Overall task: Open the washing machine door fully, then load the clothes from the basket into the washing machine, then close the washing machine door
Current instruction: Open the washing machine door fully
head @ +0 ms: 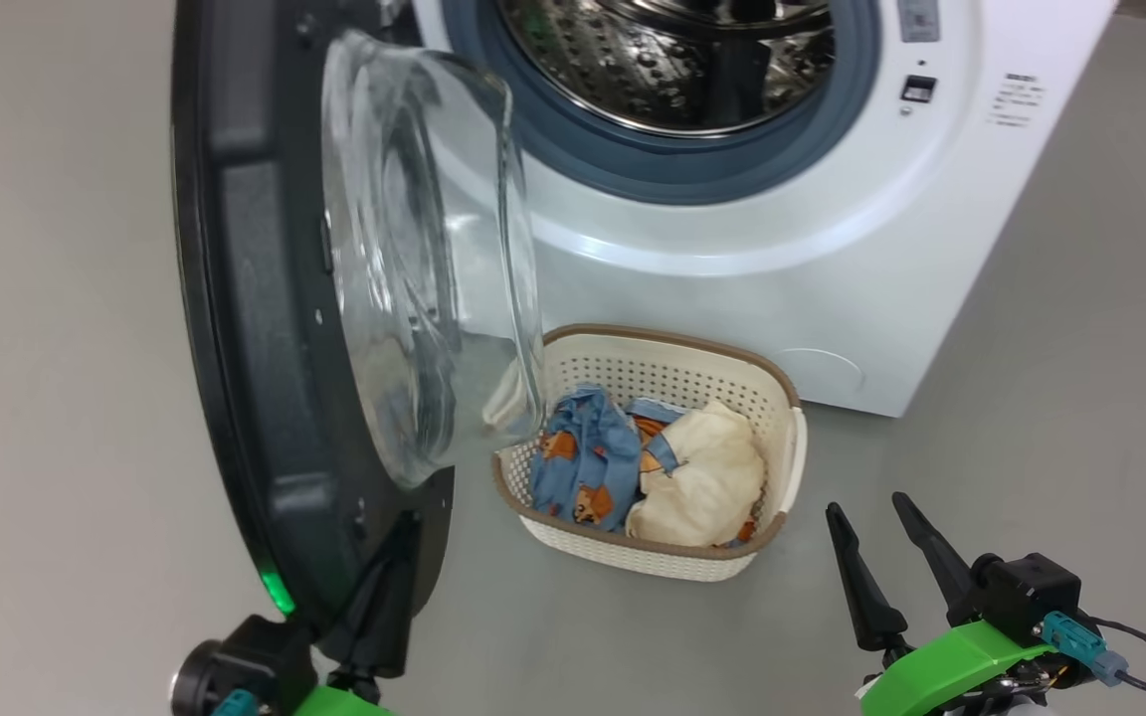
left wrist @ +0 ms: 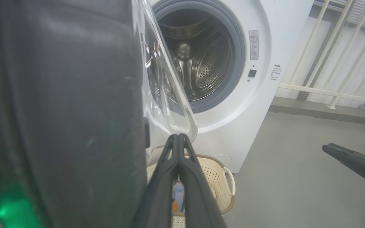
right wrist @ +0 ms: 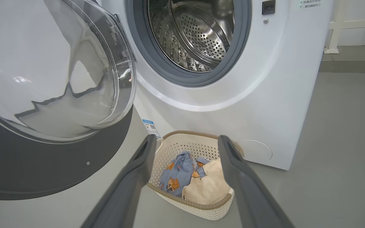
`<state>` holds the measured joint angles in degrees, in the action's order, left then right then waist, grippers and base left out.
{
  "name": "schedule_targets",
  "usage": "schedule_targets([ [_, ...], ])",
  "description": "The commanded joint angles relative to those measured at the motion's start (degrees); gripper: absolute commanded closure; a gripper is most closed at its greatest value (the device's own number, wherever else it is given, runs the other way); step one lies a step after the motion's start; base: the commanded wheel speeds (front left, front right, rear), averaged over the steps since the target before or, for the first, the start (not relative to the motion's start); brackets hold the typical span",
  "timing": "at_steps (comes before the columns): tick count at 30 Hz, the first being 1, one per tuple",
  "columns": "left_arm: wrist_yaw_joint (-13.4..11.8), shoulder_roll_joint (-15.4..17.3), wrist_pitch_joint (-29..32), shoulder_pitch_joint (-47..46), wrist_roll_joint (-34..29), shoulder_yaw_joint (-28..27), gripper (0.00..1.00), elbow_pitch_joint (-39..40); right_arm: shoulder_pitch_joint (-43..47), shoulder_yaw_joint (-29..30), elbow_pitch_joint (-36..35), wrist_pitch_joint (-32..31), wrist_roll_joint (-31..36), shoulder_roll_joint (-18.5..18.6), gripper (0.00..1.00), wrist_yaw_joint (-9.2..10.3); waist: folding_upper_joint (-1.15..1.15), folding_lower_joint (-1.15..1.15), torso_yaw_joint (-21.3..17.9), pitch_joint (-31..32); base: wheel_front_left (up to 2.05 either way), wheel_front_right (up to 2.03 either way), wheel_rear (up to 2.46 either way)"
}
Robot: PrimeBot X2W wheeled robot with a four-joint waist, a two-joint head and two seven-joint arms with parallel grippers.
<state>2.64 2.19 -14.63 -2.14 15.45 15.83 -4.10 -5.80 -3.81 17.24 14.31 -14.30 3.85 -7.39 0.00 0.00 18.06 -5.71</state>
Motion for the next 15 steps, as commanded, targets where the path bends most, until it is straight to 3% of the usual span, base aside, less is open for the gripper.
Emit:
schedule_targets([
  [1, -1.15, 0.94, -0.37, 0.06, 0.49, -3.76, 1.0, 0.72, -1.09, -1.7, -1.29, 0.69, -0.65, 0.11, 0.0, -0.1, 0.0, 0.0, 2.0, 0.46, 0.0, 0.0, 0.0],
  [15, -1.88, 2.92, -0.37, -0.49, 3.76, -14.68, 1.0, -3.09, -0.98, -2.01, -1.77, 0.69, -0.58, 0.24, 0.0, -0.1, 0.0, 0.0, 4.45, 0.38, 0.0, 0.0, 0.0],
])
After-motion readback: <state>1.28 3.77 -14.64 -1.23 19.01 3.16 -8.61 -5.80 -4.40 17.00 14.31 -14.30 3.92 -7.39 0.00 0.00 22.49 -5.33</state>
